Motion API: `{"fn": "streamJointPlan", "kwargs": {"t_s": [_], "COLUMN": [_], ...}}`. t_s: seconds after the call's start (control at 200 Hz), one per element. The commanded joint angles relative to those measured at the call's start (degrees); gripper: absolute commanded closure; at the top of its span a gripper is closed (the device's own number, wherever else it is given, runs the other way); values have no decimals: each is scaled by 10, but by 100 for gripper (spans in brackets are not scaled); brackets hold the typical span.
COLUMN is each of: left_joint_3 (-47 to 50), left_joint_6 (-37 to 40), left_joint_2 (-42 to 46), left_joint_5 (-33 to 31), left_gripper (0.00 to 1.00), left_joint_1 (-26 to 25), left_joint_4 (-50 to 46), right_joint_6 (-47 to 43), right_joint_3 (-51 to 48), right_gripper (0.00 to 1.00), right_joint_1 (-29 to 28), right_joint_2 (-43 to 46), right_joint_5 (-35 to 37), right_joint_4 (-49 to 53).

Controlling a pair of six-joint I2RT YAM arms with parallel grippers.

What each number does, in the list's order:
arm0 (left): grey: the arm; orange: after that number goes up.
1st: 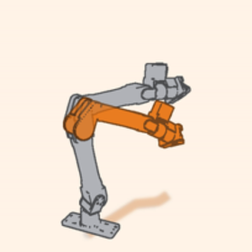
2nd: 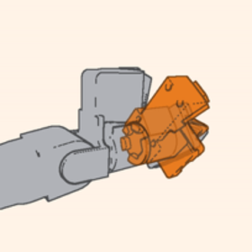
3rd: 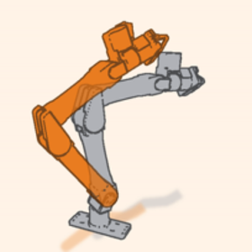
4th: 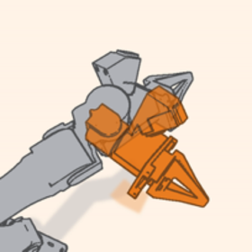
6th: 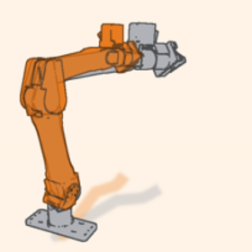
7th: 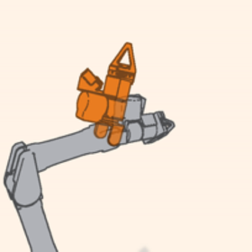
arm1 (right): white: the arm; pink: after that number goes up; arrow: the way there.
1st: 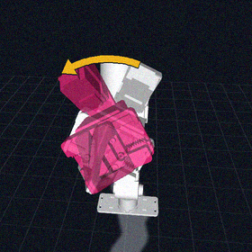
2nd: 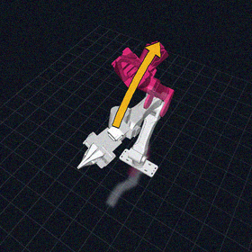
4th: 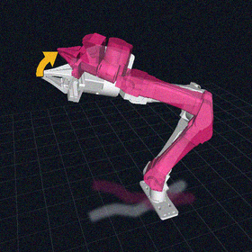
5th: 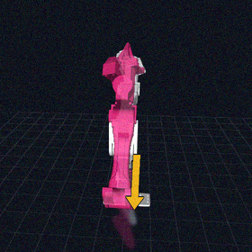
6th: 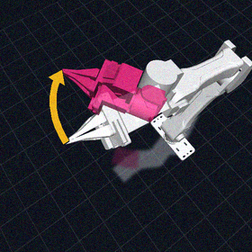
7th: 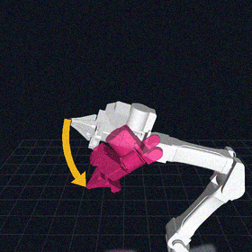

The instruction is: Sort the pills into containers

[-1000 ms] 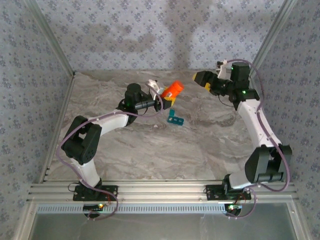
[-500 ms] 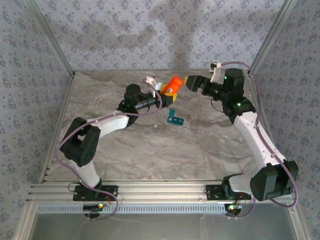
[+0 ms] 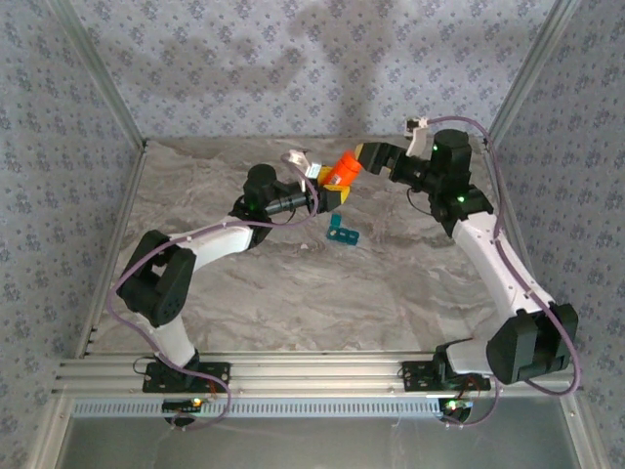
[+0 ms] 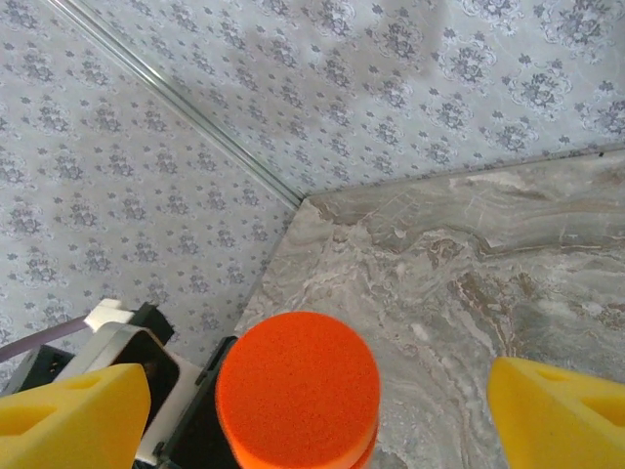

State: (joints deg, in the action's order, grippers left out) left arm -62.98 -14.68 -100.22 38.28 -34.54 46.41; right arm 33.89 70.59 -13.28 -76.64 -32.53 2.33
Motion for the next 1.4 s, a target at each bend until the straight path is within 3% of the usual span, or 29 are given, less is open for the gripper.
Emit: {"fn": "streamJointPlan", "kwargs": {"t_s": [0.0, 0.695, 0.96, 1.394], "left_joint_3": [-20, -33, -35, -40], "left_joint_6": [-1, 11, 10, 11], "left_joint_2": [33, 34, 31, 28], "left_joint_5": [23, 34, 34, 22], "left_gripper": [100, 100, 100, 100], "left_joint_1": [-3, -3, -3, -3], "left_joint_4": [14, -15, -17, -18], "right_joint_6": [15, 14, 10, 15], "right_joint_3": [20, 47, 50, 51], "right_gripper": [9, 12, 33, 54], "right_joint_1": [-4, -27, -29, -46], "right_joint_2": [-15, -57, -61, -61], "right_joint_5": [-23, -45, -53, -21], "right_joint_4": [-22, -22, -17, 16]}}
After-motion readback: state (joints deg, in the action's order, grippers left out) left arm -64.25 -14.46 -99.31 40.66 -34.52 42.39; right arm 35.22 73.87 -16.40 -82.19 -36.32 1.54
